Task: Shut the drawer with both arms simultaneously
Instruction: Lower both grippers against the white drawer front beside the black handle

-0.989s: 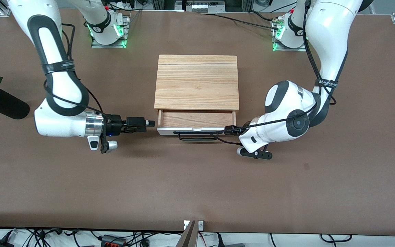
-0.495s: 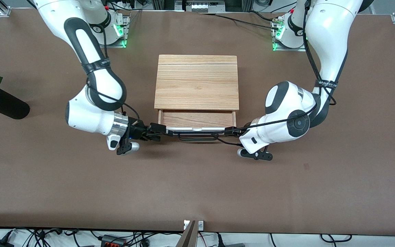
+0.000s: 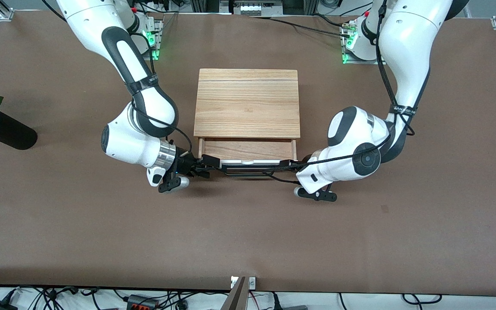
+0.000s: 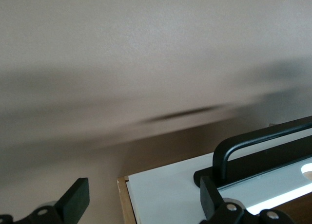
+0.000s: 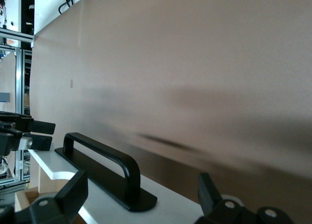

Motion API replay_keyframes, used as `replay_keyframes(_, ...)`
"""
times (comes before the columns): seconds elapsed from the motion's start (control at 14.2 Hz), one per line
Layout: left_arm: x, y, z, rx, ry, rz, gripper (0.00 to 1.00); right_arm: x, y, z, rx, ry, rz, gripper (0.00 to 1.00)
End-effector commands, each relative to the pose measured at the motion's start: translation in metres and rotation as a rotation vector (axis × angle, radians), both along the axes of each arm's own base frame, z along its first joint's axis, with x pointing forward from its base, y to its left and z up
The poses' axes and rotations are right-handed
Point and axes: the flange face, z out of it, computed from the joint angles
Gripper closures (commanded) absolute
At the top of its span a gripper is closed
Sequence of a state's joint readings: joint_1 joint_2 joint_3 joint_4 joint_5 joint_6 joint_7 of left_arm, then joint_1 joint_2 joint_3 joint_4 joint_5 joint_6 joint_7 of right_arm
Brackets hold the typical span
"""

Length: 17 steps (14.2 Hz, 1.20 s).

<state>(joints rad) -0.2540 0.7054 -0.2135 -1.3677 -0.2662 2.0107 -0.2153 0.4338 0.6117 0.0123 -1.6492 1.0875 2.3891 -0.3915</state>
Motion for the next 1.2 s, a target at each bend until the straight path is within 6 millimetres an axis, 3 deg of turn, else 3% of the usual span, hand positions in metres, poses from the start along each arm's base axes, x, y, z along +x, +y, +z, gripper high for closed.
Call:
replay_keyframes(0.0,-0.003,-0.003,0.001,-0.006,0.001,-0.017,0.00,-0.008,-0.001,-0.013,-0.041,0.001,0.035,0.00)
replay_keyframes(0.71,-0.013,-0.006,-0.006,0.009,0.047,-0.040,0.00,-0.038,0.008,-0.040,-0.041,0.114,0.105,0.00)
replay_keyframes(1.13,-0.022,-0.003,-0.012,0.031,0.123,-0.067,0.00,-0.045,0.011,-0.046,-0.048,0.127,0.114,0.00)
